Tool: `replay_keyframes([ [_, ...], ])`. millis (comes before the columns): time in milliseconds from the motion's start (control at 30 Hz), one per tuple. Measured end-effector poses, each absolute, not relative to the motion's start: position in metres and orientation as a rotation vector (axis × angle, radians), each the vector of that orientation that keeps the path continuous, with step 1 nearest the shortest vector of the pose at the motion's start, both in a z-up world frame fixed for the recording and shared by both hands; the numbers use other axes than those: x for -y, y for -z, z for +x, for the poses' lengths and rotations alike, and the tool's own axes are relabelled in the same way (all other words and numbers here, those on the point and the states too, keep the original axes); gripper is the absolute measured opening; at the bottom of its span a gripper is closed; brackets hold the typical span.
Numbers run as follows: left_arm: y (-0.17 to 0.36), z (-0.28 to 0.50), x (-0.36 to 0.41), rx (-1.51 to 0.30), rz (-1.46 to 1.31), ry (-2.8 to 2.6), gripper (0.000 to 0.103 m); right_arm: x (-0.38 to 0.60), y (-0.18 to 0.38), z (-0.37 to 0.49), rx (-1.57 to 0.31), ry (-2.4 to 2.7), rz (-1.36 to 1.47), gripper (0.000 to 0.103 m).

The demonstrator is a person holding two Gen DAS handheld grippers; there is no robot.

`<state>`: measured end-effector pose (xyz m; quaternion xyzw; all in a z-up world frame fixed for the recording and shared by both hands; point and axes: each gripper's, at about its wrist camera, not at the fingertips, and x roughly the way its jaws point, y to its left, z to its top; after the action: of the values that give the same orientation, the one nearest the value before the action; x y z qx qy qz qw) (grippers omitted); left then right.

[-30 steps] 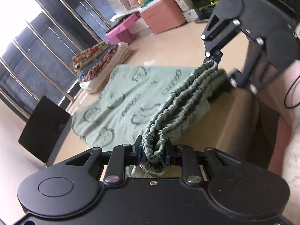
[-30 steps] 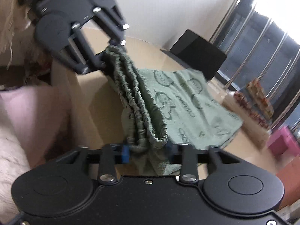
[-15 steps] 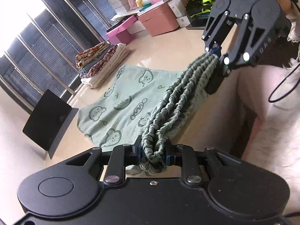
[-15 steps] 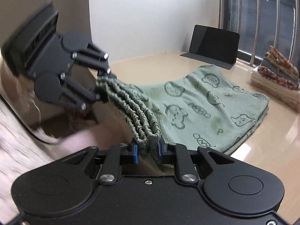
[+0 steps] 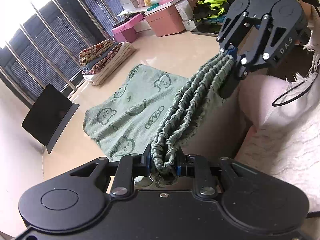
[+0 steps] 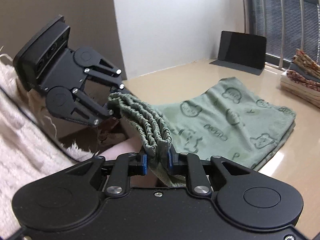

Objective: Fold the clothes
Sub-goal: 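Lift the waistband with both grippers and fold it toward the garment's other end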

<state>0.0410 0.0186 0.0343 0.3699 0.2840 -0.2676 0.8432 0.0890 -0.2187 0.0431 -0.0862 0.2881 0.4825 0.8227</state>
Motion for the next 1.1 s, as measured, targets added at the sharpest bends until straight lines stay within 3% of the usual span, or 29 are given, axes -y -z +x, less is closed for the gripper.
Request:
replay_keyframes([
  [367, -0.086, 0.127, 0.006, -0.519, 0.885, 0.503, 0.022, 0.228, -0.086, 0.153, -0.61, -0.946, -0.084, 0.019],
  [767, -0.05, 0.302, 0.057, -0.657, 0.999, 0.496, 0.025, 0.244, -0.066, 0.312, -0.792, -0.804, 0.055, 0.019],
  [800, -0.043, 0.319, 0.06, -0.684, 0.998, 0.494, 0.029, 0.245, -0.059, 0.327, -0.813, -0.787, 0.073, 0.019],
  [867, -0.025, 0.35, 0.065, -0.73, 0.978, 0.47, 0.047, 0.246, -0.037, 0.354, -0.859, -0.745, 0.102, 0.021],
  [900, -0.016, 0.363, 0.066, -0.741, 0.962, 0.449, 0.061, 0.247, -0.024, 0.364, -0.885, -0.719, 0.113, 0.024],
  [933, -0.009, 0.373, 0.065, -0.741, 0.938, 0.414, 0.067, 0.247, -0.012, 0.373, -0.908, -0.691, 0.123, 0.027],
  [1033, -0.002, 0.392, 0.05, -0.751, 0.8, 0.343, 0.072, 0.255, 0.021, 0.387, -0.894, -0.557, 0.169, 0.055],
  [1100, -0.004, 0.391, 0.033, -0.748, 0.724, 0.323, 0.077, 0.264, 0.023, 0.377, -0.824, -0.535, 0.209, 0.062],
])
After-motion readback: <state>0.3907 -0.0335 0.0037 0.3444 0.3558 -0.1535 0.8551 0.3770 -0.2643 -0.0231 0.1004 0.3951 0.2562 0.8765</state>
